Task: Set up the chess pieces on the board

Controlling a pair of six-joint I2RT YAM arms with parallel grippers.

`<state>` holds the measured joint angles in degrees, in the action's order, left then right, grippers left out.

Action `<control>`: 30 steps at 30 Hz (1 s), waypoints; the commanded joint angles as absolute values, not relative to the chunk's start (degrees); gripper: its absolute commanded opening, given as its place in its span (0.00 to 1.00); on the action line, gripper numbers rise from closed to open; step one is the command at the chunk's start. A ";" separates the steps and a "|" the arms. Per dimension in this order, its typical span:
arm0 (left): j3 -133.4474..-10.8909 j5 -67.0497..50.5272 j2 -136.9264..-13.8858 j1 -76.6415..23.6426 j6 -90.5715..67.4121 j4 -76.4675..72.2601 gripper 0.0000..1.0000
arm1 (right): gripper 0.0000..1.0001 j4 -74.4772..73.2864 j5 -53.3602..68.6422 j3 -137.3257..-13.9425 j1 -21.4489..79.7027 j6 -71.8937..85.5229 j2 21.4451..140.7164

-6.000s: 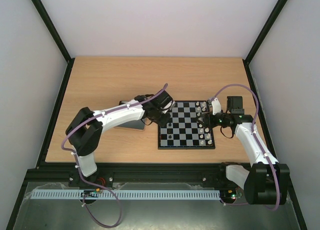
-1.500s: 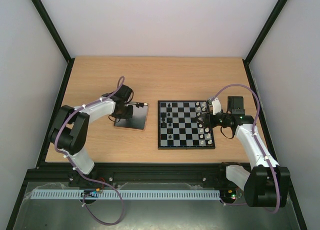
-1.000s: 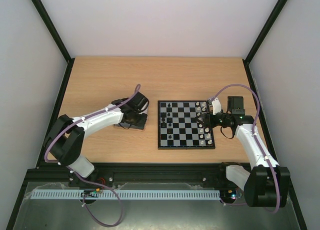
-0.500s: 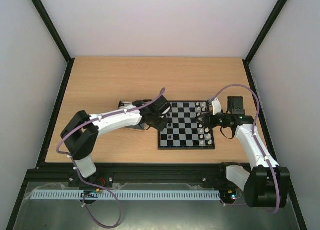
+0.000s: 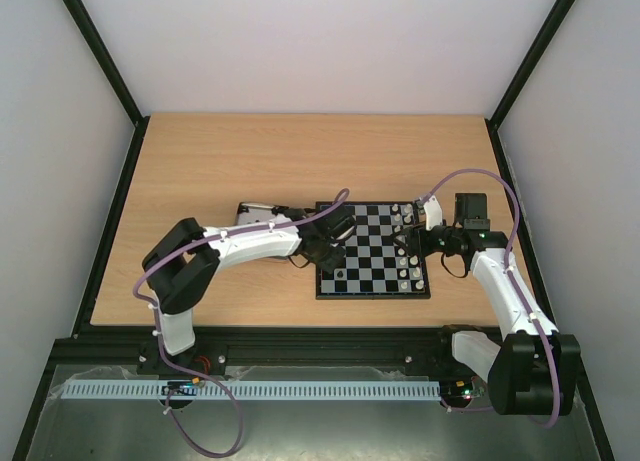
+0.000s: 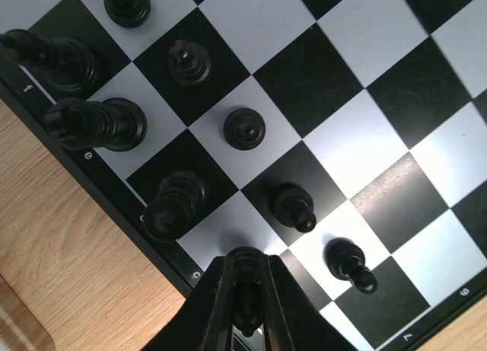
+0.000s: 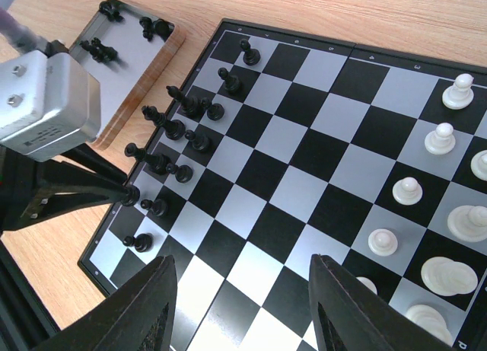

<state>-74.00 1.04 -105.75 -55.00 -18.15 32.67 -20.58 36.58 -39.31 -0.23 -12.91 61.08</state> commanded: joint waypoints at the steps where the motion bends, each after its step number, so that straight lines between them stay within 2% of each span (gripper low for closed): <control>1: -75.55 2.14 -107.59 -55.20 -17.28 33.68 0.10 | 0.49 -21.19 36.87 -38.93 0.00 -13.71 60.29; 19: -74.78 1.90 -109.15 -54.78 -18.08 32.11 0.12 | 0.49 -21.33 36.94 -38.86 0.00 -13.80 60.12; 30: -75.18 2.89 -105.17 -54.41 -18.10 35.23 0.23 | 0.49 -21.23 37.09 -38.85 0.00 -13.80 60.18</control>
<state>-74.11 1.87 -107.77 -54.94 -18.02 32.23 -20.58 36.58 -39.31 -0.23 -13.04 61.06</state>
